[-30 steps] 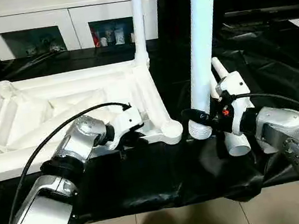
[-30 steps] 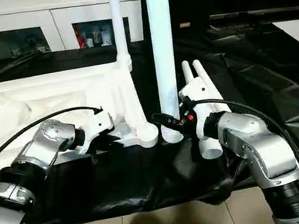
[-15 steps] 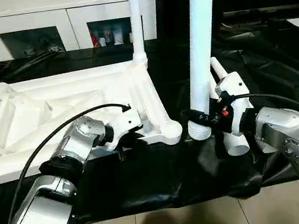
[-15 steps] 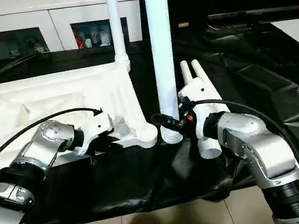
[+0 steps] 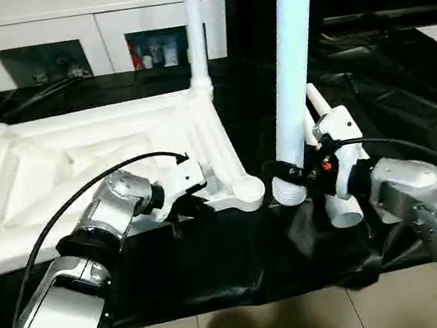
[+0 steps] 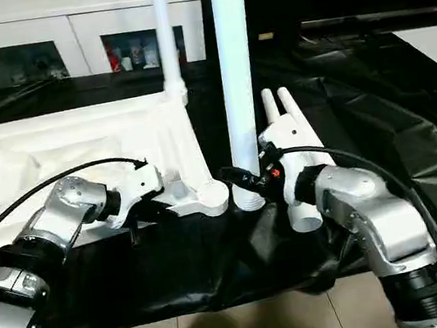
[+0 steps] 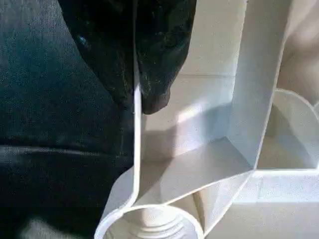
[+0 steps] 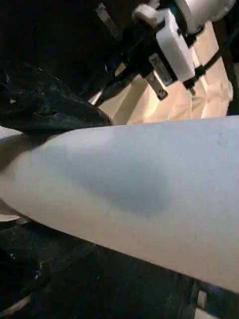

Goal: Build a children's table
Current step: Insert table leg to table base

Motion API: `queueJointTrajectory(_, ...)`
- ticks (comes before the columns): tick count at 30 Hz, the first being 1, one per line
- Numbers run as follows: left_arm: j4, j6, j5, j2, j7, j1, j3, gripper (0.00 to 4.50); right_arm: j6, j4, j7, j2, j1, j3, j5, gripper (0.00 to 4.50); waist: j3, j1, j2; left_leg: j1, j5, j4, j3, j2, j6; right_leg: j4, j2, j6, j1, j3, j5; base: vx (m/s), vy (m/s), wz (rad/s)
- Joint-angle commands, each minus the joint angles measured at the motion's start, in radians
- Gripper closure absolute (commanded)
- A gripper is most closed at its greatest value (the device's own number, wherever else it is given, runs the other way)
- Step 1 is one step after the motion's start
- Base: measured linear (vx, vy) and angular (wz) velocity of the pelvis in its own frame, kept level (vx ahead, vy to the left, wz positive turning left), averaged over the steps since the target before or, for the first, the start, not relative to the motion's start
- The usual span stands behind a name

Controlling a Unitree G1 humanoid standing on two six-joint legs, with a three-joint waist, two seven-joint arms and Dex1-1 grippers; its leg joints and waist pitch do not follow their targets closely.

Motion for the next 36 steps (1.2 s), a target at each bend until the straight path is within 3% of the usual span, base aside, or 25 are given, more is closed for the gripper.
queueJointTrajectory(1,-0.046,0.039,-0.081,-0.01,0.013,0.048,0.059,4.5,-0.043,0.043,-0.031,0.022,-0.035,-0.041,-0.009,2.64,-0.069,0.006,0.0,0.024,-0.329,-0.079,-0.032,0.052,-0.012,-0.078,-0.062,-0.24,0.035,0.036,-0.275,0.0,0.0,0.0)
queueJointTrajectory(4,-0.122,0.071,-0.108,-0.019,0.018,0.103,0.07,4.5,-0.06,0.085,-0.039,0.048,-0.048,-0.046,-0.004,2.64,-0.07,0.005,0.004,0.024,-0.309,-0.077,-0.029,0.052,0.002,-0.075,-0.058,-0.255,0.036,0.036,-0.241,0.0,0.0,0.0)
queueJointTrajectory(6,-0.223,0.11,-0.125,-0.026,0.019,0.176,0.067,4.5,-0.079,0.131,-0.025,0.082,-0.064,-0.043,0.014,2.64,-0.068,0.003,-0.003,0.018,-0.294,-0.078,-0.029,0.053,0.015,-0.074,-0.06,-0.258,0.039,0.036,-0.228,0.0,0.0,0.0)
queueJointTrajectory(7,-0.251,0.124,-0.129,-0.03,0.024,0.198,0.067,4.5,-0.085,0.147,-0.02,0.095,-0.071,-0.044,0.021,2.64,-0.07,0.003,-0.002,0.022,-0.29,-0.078,-0.028,0.054,0.02,-0.073,-0.06,-0.257,0.038,0.035,-0.238,0.0,0.0,0.0)
queueJointTrajectory(9,-0.289,0.139,-0.124,-0.033,0.029,0.228,0.062,4.5,-0.086,0.166,-0.006,0.11,-0.081,-0.039,0.033,2.64,-0.066,0.003,-0.009,0.023,-0.296,-0.079,-0.025,0.053,0.024,-0.079,-0.056,-0.246,0.033,0.035,-0.274,0.0,0.0,0.0)
queueJointTrajectory(11,-0.322,0.14,-0.1,-0.026,0.029,0.254,0.044,4.5,-0.083,0.185,0.015,0.117,-0.092,-0.025,0.038,2.64,-0.064,0.006,-0.004,0.025,-0.31,-0.082,-0.028,0.056,0.017,-0.08,-0.057,-0.23,0.032,0.036,-0.307,0.0,0.0,0.0)
queueJointTrajectory(13,-0.363,0.152,-0.078,-0.012,0.029,0.279,0.026,4.5,-0.085,0.204,0.032,0.122,-0.102,-0.013,0.037,2.64,-0.064,0.006,-0.006,0.025,-0.321,-0.084,-0.03,0.055,0.009,-0.081,-0.058,-0.213,0.032,0.036,-0.341,0.0,0.0,0.0)
queueJointTrajectory(14,-0.379,0.157,-0.07,-0.005,0.029,0.288,0.019,4.5,-0.083,0.21,0.038,0.123,-0.106,-0.009,0.038,2.64,-0.062,0.007,-0.013,0.025,-0.322,-0.084,-0.03,0.056,0.008,-0.082,-0.059,-0.201,0.03,0.037,-0.359,0.0,0.0,0.0)
queueJointTrajectory(16,-0.423,0.183,-0.045,0.017,0.041,0.307,0.0,4.5,-0.084,0.234,0.06,0.122,-0.122,0.004,0.032,2.64,-0.062,0.008,-0.01,0.025,-0.323,-0.085,-0.03,0.057,0.003,-0.083,-0.059,-0.19,0.027,0.039,-0.368,0.0,0.0,0.0)
queueJointTrajectory(26,-0.492,0.269,-0.008,0.058,0.053,0.3,-0.015,4.5,-0.063,0.288,0.122,0.084,-0.164,0.062,-0.013,2.64,-0.062,0.004,-0.02,0.023,-0.324,-0.087,-0.029,0.054,-0.009,-0.081,-0.057,-0.191,0.027,0.039,-0.338,0.0,0.0,0.0)
queueJointTrajectory(28,-0.504,0.286,-0.013,0.063,0.038,0.297,-0.021,4.5,-0.075,0.31,0.124,0.088,-0.168,0.065,-0.02,2.64,-0.061,0.004,-0.014,0.025,-0.334,-0.087,-0.03,0.053,-0.012,-0.083,-0.058,-0.187,0.025,0.039,-0.36,0.0,0.0,0.0)
queueJointTrajectory(34,-0.527,0.314,-0.027,0.069,0.026,0.295,-0.029,4.5,-0.105,0.358,0.126,0.097,-0.172,0.071,-0.042,2.64,-0.064,0.001,-0.018,0.024,-0.324,-0.086,-0.03,0.054,-0.012,-0.08,-0.057,-0.2,0.027,0.038,-0.329,0.0,0.0,0.0)
queueJointTrajectory(35,-0.53,0.316,-0.031,0.07,0.022,0.294,-0.032,4.5,-0.112,0.376,0.122,0.102,-0.172,0.07,-0.044,2.64,-0.064,0.003,-0.004,0.026,-0.323,-0.086,-0.032,0.053,-0.014,-0.079,-0.057,-0.203,0.026,0.039,-0.319,0.0,0.0,0.0)
queueJointTrajectory(36,-0.531,0.316,-0.031,0.07,0.022,0.294,-0.032,4.5,-0.115,0.38,0.122,0.103,-0.172,0.071,-0.045,2.64,-0.065,0.0,-0.011,0.024,-0.321,-0.086,-0.029,0.053,-0.013,-0.079,-0.054,-0.209,0.028,0.039,-0.297,0.0,0.0,0.0)
